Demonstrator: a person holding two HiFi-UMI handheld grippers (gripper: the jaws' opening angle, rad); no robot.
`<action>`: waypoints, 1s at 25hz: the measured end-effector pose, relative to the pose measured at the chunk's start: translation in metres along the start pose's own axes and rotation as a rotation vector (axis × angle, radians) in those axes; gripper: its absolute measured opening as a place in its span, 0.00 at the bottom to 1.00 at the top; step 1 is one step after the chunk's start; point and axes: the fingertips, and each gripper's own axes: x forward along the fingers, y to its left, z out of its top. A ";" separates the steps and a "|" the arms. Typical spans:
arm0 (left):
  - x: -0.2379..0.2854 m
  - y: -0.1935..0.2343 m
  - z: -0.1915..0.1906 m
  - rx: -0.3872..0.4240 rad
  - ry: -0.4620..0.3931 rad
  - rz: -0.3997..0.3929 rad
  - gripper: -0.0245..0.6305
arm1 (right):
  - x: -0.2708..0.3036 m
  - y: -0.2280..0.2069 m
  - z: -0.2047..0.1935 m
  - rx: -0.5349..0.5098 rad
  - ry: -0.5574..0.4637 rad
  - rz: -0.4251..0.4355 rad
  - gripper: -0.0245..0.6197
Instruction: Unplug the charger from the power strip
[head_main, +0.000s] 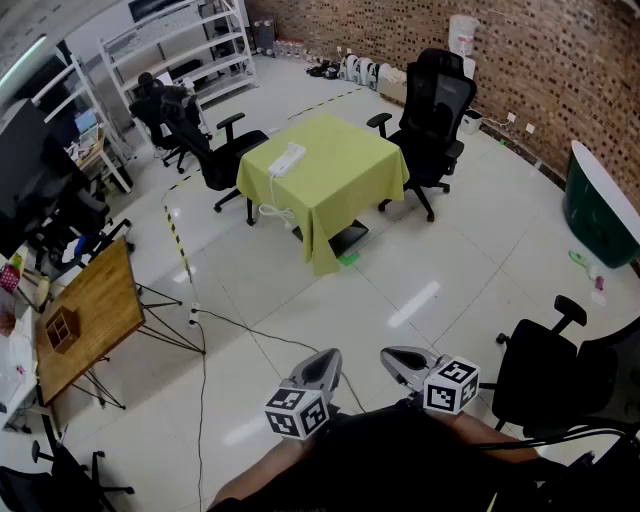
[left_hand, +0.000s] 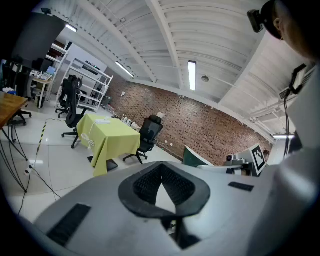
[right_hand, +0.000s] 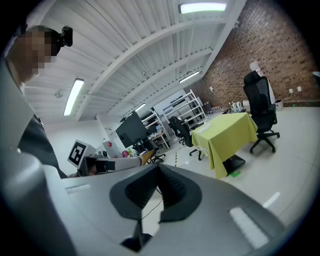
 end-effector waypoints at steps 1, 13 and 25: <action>0.000 0.001 0.000 -0.001 0.000 0.000 0.04 | 0.001 0.001 0.000 -0.004 0.002 0.002 0.04; 0.001 0.018 0.007 -0.019 -0.008 0.002 0.05 | 0.021 -0.002 0.008 -0.007 0.011 0.006 0.04; -0.001 0.055 0.025 -0.051 -0.027 0.034 0.05 | 0.065 -0.002 0.030 -0.010 0.025 0.046 0.04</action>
